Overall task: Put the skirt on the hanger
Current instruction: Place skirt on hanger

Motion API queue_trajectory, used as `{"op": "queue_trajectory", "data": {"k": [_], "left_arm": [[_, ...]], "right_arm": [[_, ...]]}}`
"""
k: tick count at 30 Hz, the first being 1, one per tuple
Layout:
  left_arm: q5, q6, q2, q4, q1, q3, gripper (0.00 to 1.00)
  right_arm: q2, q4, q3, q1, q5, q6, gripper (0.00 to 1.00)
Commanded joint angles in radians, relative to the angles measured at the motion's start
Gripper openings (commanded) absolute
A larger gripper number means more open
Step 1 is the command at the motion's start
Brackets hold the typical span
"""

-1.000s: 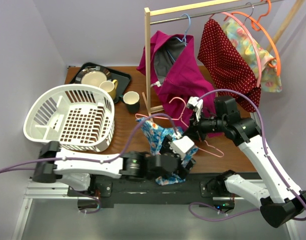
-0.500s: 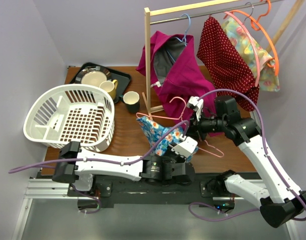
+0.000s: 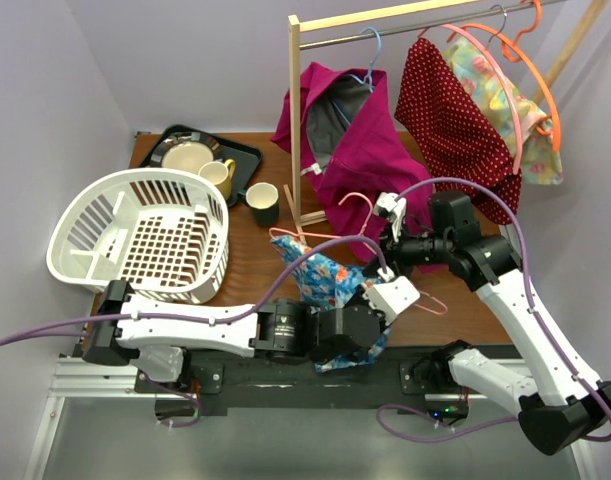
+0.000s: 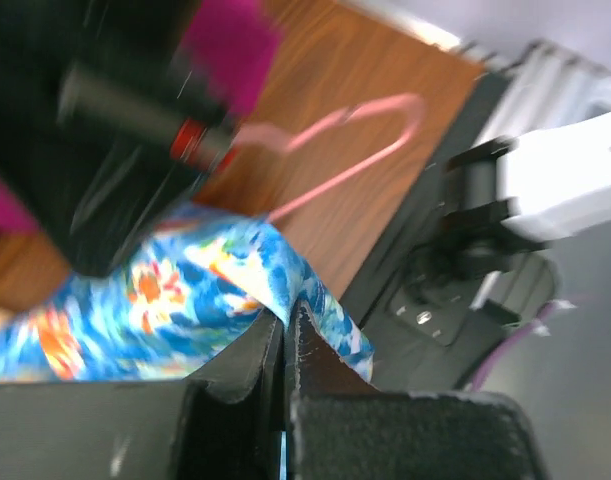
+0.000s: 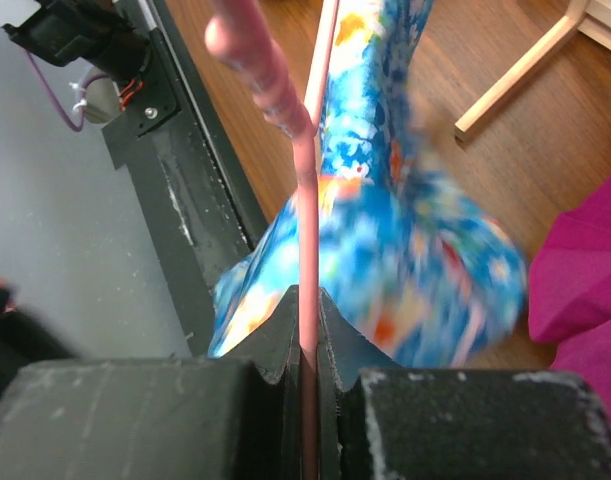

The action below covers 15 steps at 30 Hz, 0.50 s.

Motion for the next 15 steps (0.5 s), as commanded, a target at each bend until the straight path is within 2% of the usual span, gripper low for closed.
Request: {"op": "queue_trajectory", "data": {"k": [1, 6, 10, 12, 14, 15], "left_arm": [[0.183, 0.206, 0.007, 0.186, -0.001, 0.079, 0.00], [0.469, 0.278, 0.108, 0.216, 0.035, 0.183, 0.00], [0.648, 0.318, 0.208, 0.144, 0.045, 0.303, 0.00], [0.715, 0.318, 0.254, 0.121, 0.049, 0.352, 0.00], [0.722, 0.301, 0.277, 0.073, 0.057, 0.375, 0.00], [0.711, 0.291, 0.285, 0.058, 0.062, 0.371, 0.05]], "right_arm": [[0.002, 0.034, 0.034, -0.003, -0.078, 0.003, 0.00], [-0.008, 0.024, 0.038, -0.003, -0.105, 0.000, 0.00], [-0.022, 0.021, 0.037, -0.003, -0.098, -0.001, 0.00], [-0.031, 0.018, 0.035, -0.003, -0.093, -0.003, 0.00], [-0.038, 0.015, 0.034, -0.006, -0.092, -0.006, 0.00], [-0.041, 0.015, 0.032, -0.009, -0.093, -0.007, 0.00]]}}
